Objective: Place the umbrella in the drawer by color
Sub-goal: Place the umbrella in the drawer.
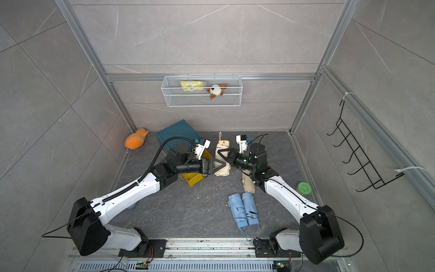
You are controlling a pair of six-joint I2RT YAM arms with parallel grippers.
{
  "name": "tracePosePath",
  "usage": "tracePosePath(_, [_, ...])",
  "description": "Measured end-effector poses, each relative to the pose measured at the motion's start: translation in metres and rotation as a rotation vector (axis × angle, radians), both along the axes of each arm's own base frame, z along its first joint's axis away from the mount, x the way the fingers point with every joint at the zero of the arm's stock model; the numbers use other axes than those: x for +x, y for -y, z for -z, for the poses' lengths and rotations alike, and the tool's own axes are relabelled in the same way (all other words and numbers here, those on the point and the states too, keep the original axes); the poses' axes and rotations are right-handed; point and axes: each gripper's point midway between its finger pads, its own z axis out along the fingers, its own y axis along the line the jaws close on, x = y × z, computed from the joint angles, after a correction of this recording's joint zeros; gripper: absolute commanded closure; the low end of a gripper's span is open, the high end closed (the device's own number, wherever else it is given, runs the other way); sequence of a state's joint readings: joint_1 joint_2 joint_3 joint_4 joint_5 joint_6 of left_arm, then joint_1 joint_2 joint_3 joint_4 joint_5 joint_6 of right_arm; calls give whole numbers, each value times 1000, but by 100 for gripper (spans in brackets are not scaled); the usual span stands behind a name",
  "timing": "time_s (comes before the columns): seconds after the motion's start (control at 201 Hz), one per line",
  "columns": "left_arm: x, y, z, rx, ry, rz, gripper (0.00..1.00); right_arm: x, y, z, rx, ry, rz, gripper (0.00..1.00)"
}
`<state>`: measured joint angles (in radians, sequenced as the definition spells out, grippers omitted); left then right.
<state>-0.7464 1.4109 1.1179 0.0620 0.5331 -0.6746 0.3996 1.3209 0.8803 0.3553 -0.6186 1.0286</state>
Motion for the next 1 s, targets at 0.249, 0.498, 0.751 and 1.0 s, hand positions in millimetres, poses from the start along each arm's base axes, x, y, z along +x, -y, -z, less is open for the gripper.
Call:
tracePosePath(0.249, [6,7,18,18,-40,1,6,0,-1,-10,37,14,-4,78])
tracePosePath(0.498, [5,12,12,-22,-45,20,37,-1,-2,-13,47,18,-10,74])
tracePosePath(0.751, [3,13,11,-35,-71,31,67,1,0,-16,57,31,-5,44])
tracePosePath(1.0, [2,10,20,-9,-87,32,73,1,9,-17,44,35,1,27])
